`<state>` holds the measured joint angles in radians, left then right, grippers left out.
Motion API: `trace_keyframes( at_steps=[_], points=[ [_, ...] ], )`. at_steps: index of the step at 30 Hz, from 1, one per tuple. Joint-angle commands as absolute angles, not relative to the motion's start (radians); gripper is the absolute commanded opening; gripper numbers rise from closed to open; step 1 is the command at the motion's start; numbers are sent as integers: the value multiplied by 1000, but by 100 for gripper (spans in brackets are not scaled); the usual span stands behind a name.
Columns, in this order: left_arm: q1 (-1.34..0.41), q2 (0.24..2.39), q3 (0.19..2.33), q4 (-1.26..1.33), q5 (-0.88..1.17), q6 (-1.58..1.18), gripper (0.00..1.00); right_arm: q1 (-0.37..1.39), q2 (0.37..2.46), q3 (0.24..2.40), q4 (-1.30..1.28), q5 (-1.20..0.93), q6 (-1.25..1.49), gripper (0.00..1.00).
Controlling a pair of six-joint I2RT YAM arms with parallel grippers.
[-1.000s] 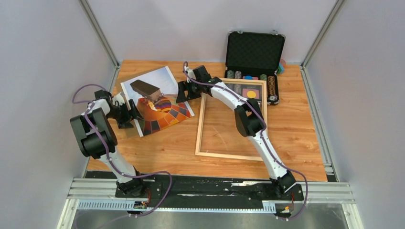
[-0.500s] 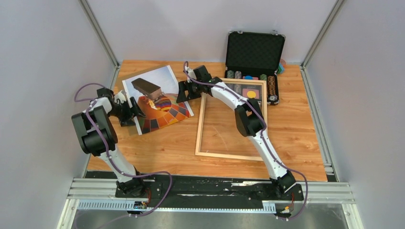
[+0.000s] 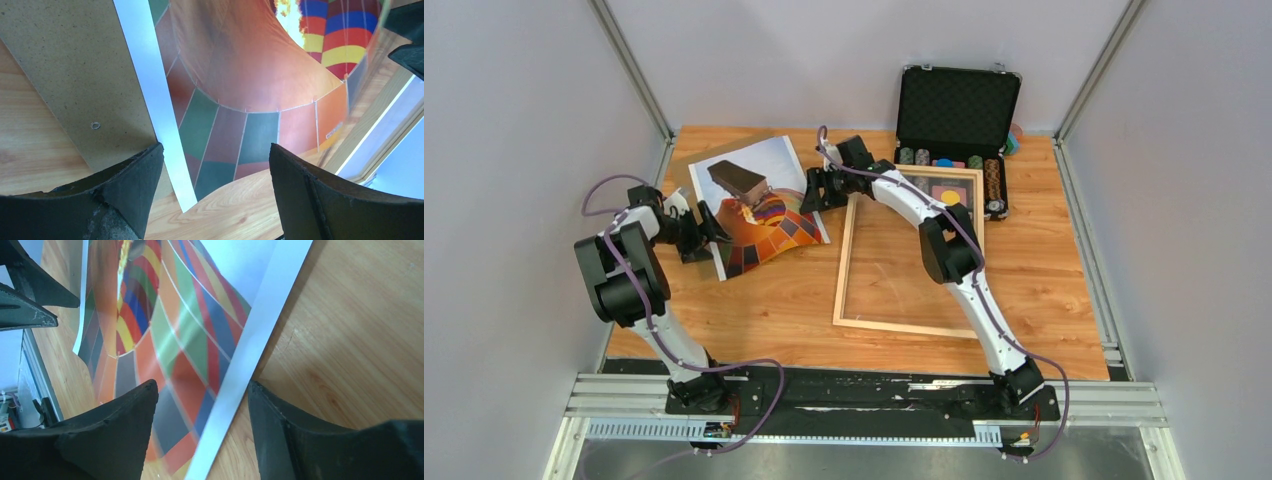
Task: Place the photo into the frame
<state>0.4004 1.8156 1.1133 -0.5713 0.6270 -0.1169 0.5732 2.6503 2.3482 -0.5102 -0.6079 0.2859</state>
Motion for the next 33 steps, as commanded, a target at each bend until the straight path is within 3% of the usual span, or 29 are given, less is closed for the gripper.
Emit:
trace_keyframes(
  at_steps=[1,11,33],
  points=[
    [376,1880,1066,-521,615,-101,87,575,2621,2334,-511,-671,319,63],
    [377,1876,1061,-519,609,-97,87,551,2568,2296,-492,-709,322,51],
    [376,1881,1057,-523,616,-89,87,546,2507,2284,-456,-770,368,60]
  ],
)
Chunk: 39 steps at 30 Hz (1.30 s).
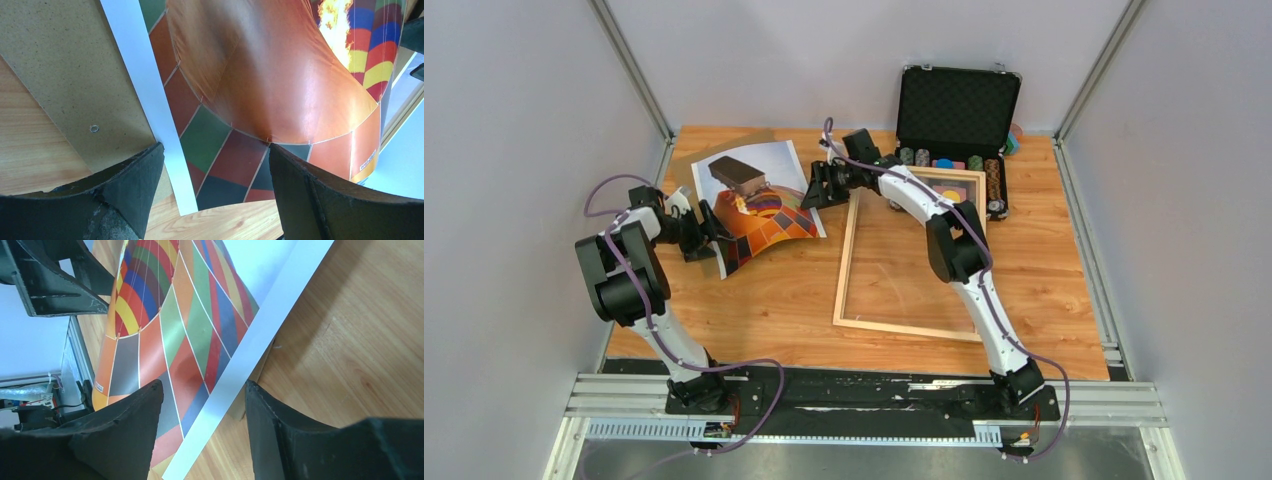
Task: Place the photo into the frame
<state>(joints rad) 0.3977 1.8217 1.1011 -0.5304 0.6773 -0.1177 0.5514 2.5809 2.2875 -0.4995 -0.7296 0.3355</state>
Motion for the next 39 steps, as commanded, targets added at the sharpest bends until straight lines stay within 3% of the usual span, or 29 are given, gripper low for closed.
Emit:
trace_keyframes(
  at_steps=[1,25,39],
  points=[
    [377,1881,1057,-523,616,-89,87,545,2505,2281,-454,-775,375,60],
    [376,1878,1057,-529,628,-91,87,521,2484,2168,-325,-889,614,60],
    [377,1875,1058,-536,653,-87,87,549,2541,2177,-301,-897,636,47]
  ],
)
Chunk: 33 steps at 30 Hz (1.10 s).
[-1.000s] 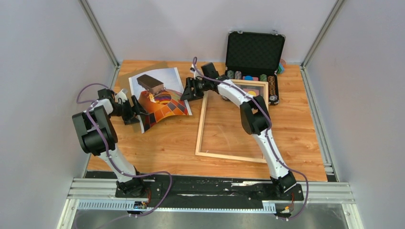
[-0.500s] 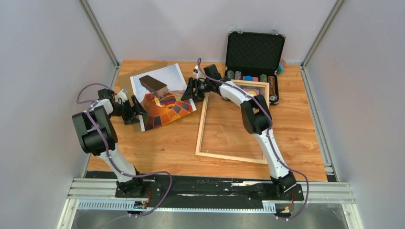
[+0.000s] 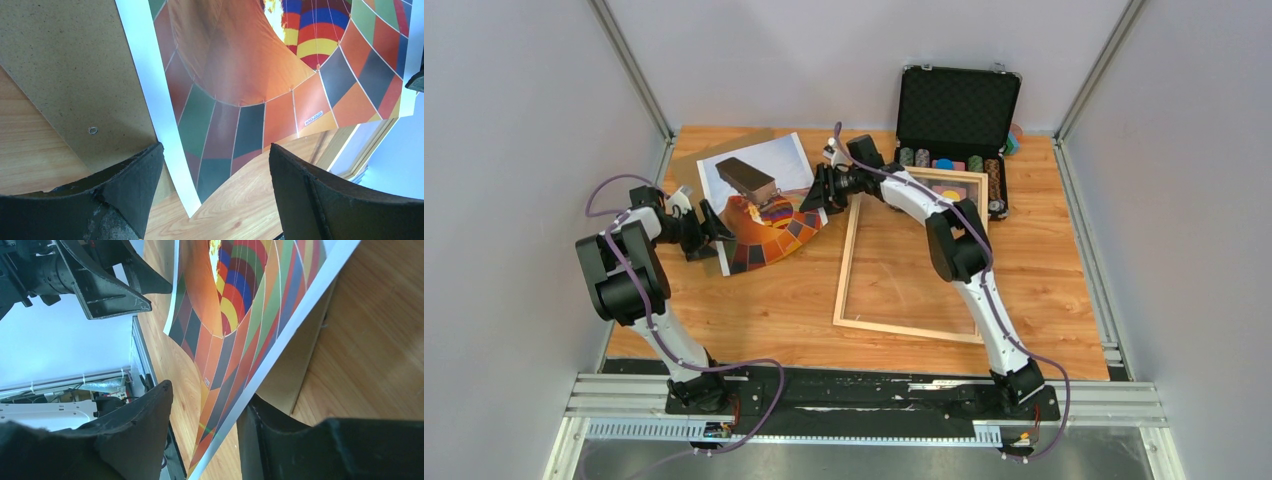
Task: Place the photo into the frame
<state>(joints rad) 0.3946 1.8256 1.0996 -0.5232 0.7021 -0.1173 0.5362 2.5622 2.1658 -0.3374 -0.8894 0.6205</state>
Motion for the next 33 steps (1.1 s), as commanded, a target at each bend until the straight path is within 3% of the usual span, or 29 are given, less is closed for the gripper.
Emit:
trace_keyframes(
  at_steps=[1,8,17,33],
  points=[
    [376,1875,1057,-535,656,-87,87,550,2547,2177,-301,-892,633,47],
    [376,1873,1060,-539,661,-86,87,565,2584,2207,-325,-853,606,38],
    [376,1838,1068,-543,662,-80,87,559,2508,2202,-385,-775,554,0],
    [377,1746,1114,-550,811,-73,94,530,2143,1916,-285,-812,606,0]
  ],
)
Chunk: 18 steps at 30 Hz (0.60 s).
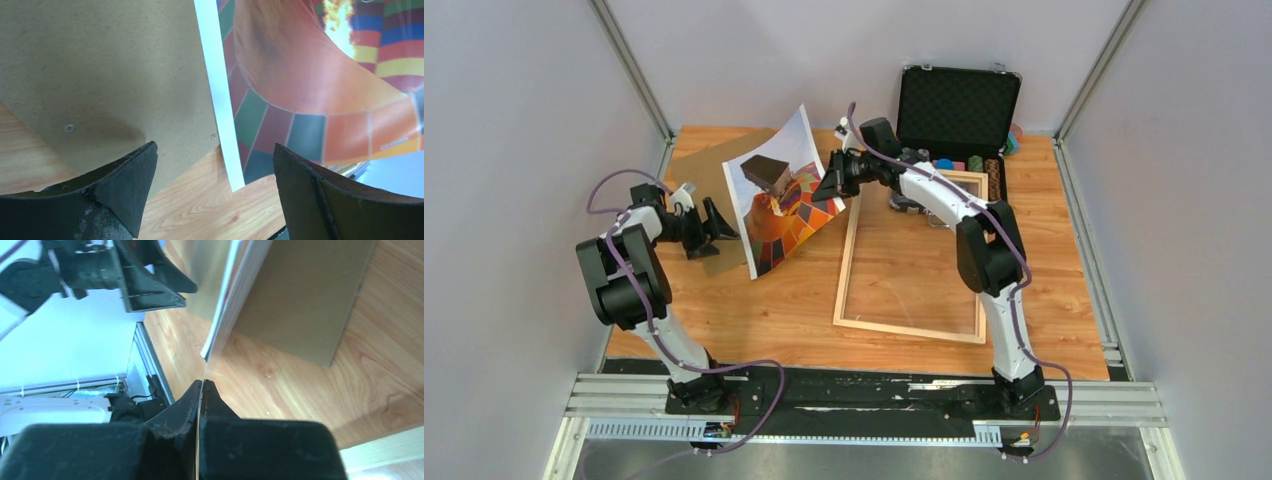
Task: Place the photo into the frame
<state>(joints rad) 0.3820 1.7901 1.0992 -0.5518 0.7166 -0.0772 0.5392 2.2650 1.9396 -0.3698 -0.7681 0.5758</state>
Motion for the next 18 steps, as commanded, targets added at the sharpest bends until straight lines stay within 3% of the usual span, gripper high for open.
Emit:
trace_keyframes(
  at_steps=[1,10,18],
  points=[
    [377,1752,1117,-539,837,-82,94,531,2126,1910,-278,-819,610,0],
    [323,1846,1125,-345,1134,-285,96,519,2036,1893,-242,-878,653,0],
    [272,1862,1000,199,1212,-715,98,494,1984,1875,-218,-914,674,0]
  ],
)
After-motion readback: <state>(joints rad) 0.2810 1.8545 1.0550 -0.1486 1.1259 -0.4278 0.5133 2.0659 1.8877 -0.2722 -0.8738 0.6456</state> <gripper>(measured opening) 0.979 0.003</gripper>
